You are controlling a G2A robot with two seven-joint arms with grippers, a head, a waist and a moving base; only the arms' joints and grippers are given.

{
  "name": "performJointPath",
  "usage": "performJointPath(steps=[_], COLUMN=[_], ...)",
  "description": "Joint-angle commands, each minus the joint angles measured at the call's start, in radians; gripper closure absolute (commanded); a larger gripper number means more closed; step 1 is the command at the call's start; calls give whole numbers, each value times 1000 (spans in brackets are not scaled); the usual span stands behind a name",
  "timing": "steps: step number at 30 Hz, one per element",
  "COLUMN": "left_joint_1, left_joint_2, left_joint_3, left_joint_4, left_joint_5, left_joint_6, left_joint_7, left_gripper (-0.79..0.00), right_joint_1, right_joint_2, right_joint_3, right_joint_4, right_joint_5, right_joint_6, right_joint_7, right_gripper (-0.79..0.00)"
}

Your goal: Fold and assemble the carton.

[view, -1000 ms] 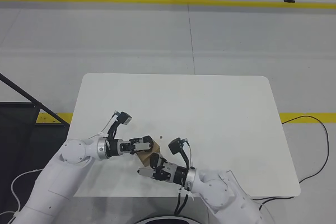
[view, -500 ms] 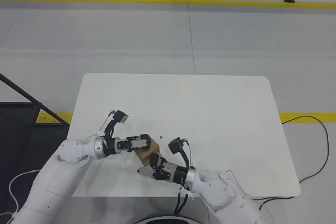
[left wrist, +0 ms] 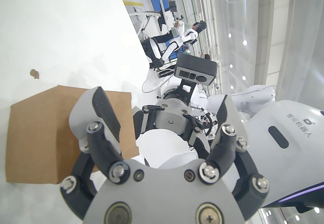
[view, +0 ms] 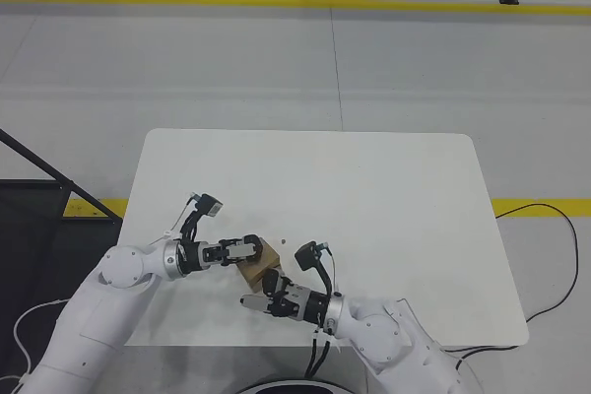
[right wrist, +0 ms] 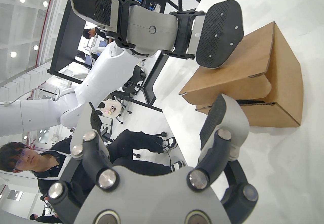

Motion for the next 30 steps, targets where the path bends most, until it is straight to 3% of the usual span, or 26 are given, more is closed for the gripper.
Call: performJointPath(steps=[1, 21, 30], left_joint_1=[-1, -26, -15], left_joint_2=[0, -8, -2], left_joint_3=[1, 29, -16], left_joint_4=[2, 23, 24], left_joint_5=[-1, -1, -27], left_joint_6=[0, 7, 3], left_joint_7=[-2, -10, 12], left_gripper=[-785, -785, -785], right_joint_1=[4, 33, 32], right_joint_2=[-1, -11, -10], right_joint_3=[-4, -26, -23], right_joint_4=[2, 28, 27], right_joint_5=[2, 12, 12], right_joint_6=[2, 7, 3], right_joint_7=[1, 2, 3], right_gripper=[-785, -785, -785])
